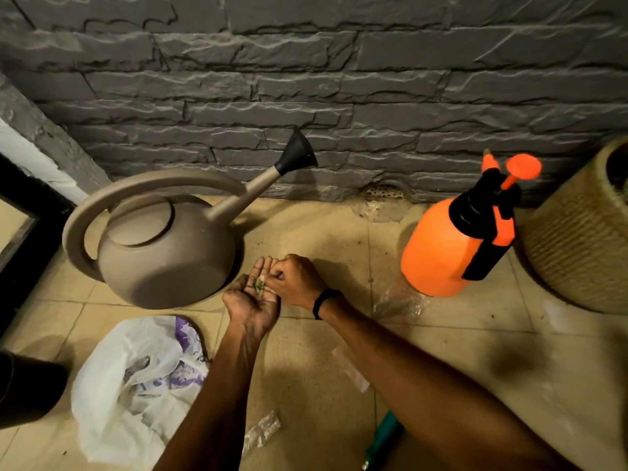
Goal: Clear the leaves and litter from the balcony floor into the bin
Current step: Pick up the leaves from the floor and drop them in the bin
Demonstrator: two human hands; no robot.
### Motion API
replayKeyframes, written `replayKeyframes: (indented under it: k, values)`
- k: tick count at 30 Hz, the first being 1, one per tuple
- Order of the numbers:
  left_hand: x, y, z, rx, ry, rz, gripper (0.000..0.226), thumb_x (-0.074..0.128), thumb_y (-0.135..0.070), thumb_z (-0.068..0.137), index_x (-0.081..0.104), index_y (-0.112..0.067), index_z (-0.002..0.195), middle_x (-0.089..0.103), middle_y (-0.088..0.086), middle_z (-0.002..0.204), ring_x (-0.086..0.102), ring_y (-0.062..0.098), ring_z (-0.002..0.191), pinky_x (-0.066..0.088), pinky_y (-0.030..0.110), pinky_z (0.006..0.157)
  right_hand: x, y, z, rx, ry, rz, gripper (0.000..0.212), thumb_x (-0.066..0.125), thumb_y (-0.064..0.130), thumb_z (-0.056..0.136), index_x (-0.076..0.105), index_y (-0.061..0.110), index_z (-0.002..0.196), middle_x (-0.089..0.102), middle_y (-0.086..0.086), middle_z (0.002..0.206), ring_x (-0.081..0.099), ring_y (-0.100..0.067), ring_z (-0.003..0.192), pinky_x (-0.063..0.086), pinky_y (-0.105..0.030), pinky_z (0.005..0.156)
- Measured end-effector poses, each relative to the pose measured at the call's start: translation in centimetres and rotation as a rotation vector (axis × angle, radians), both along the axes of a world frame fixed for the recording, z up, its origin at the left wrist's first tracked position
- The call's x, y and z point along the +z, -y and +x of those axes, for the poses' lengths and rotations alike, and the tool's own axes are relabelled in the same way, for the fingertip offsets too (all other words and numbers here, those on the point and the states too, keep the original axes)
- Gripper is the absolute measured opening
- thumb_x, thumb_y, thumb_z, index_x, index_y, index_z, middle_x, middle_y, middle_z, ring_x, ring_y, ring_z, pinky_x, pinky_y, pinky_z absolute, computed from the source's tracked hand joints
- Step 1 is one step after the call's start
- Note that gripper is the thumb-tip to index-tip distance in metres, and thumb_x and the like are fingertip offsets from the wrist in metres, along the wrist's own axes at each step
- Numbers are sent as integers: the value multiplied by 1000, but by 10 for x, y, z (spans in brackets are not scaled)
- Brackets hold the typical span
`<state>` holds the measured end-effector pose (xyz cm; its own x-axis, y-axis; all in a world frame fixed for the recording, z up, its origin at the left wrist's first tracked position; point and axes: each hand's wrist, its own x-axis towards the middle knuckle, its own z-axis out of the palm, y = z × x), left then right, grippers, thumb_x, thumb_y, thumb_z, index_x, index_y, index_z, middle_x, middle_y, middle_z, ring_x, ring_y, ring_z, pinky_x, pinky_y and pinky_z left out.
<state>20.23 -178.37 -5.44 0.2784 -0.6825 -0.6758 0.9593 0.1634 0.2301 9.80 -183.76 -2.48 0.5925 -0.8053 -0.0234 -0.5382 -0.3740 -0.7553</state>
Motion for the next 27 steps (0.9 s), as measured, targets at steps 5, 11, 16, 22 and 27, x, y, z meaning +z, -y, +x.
replayKeyframes:
  k: [5,11,16,22,27]
  values:
    - [0,8,-3,18,-61,-55,47,29,-21,102,59,9,122,63,28,127,59,42,119,52,50,91,-18,34,-38,-408,17,-17,16,60,16,89,74,8,89,69,-14,89,58,-28,91,42,-32,80]
    - [5,13,-9,-4,-80,-97,48,27,-21,104,60,9,122,63,29,126,59,44,117,51,49,93,-50,81,-95,-784,-174,31,12,67,17,85,74,9,91,68,-19,97,61,-37,95,46,-34,77]
    - [-1,17,-12,-31,-90,-88,48,28,-24,104,60,7,123,64,28,126,60,43,118,50,48,98,-51,84,-100,-737,-139,11,17,70,17,88,78,15,102,66,-16,107,61,-32,100,45,-30,84]
    - [-2,18,-20,-68,-90,-67,50,28,-26,105,60,5,126,65,27,125,63,40,115,51,46,97,-53,89,-93,-679,-222,-60,19,57,12,96,72,6,105,60,-17,110,55,-35,106,41,-37,91]
    - [1,24,-27,-77,-77,-40,50,27,-26,105,60,6,125,65,27,124,62,40,116,51,47,96,-42,76,-73,-596,-148,5,17,56,11,93,70,9,102,64,-16,105,55,-32,106,38,-33,91]
